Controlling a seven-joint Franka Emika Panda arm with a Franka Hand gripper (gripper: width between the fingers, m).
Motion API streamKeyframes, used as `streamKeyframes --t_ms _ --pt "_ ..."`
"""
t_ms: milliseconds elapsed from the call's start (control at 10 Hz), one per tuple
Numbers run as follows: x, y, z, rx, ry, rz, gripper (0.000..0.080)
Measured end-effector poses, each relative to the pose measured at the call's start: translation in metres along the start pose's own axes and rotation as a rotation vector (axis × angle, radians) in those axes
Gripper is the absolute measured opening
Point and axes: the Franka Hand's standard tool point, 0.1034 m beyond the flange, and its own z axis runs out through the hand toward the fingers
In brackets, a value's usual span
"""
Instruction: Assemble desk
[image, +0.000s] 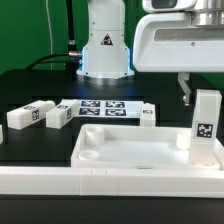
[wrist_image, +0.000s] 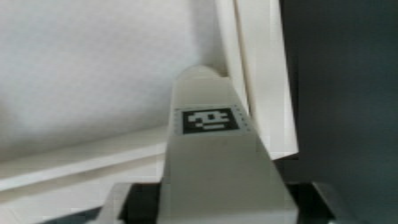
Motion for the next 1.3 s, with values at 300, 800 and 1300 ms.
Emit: streamKeyframes --t_ms 300,800,1300 --pt "0.007 0.015 -0.001 -0.033 0.013 0.194 0.03" --pt "0.007 0.015 -0.002 -0.032 0.014 0.225 0.0624" --pt "-0.015 0.018 -0.04 0.012 0.002 0.096 0.0649"
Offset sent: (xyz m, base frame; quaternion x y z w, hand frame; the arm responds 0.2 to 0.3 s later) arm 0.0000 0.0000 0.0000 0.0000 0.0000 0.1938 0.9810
